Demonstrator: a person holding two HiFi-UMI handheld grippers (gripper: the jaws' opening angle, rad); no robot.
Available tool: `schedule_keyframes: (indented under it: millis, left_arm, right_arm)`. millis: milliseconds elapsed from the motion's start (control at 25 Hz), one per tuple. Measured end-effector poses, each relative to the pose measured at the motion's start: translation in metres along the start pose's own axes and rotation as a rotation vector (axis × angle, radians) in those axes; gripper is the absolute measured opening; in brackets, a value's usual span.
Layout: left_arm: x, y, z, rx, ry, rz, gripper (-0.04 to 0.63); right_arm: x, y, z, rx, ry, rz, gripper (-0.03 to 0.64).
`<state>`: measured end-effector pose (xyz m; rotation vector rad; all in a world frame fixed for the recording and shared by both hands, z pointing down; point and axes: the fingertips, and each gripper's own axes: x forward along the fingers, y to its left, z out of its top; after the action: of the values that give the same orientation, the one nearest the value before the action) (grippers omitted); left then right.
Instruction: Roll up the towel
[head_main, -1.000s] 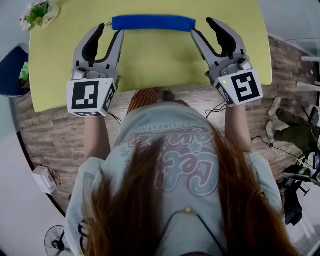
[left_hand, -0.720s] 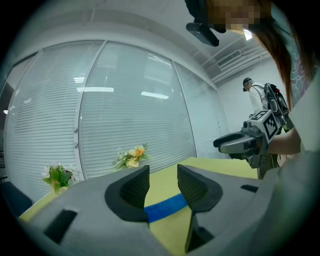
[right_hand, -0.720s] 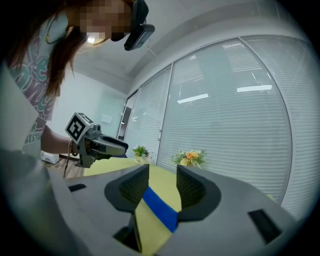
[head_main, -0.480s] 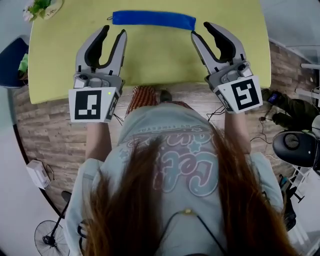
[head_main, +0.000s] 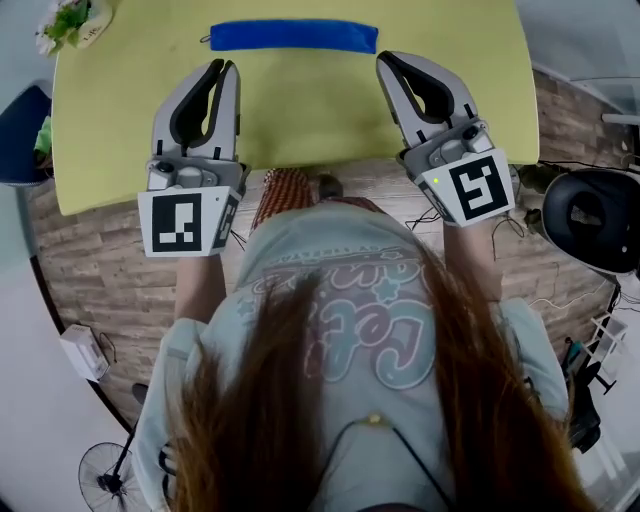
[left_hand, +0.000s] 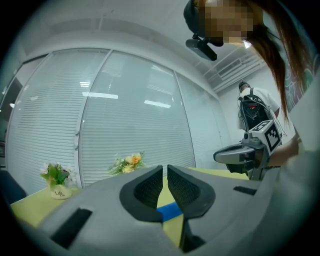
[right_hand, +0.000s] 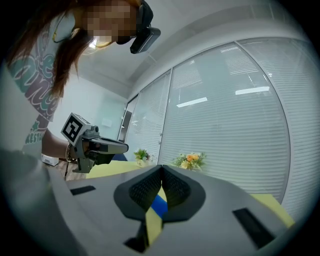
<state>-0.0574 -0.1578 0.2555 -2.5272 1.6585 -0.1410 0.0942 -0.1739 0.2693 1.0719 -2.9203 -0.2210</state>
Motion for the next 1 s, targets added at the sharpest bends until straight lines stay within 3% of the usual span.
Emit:
schedule_keyframes:
  millis: [200, 720, 1000]
  left_arm:
    - [0.001, -0.008, -0.001, -0.028, 0.005, -0.027, 0.014]
    - [-0.003, -0.019, -0.004, 0.036, 0.020, -0.013, 0.012]
    - [-0.004, -0.017, -0.004, 0.013, 0.021, -0.005, 0.011]
  right_arm:
    - [-0.001, 0.005, 0.006, 0.001, -0.025, 0.024, 0.006]
    - [0.000, 0.017, 0.005, -0.024, -0.008, 0.040, 0.005]
    - [0.001, 0.024, 0.001, -0.028, 0.008, 0.055, 0.005]
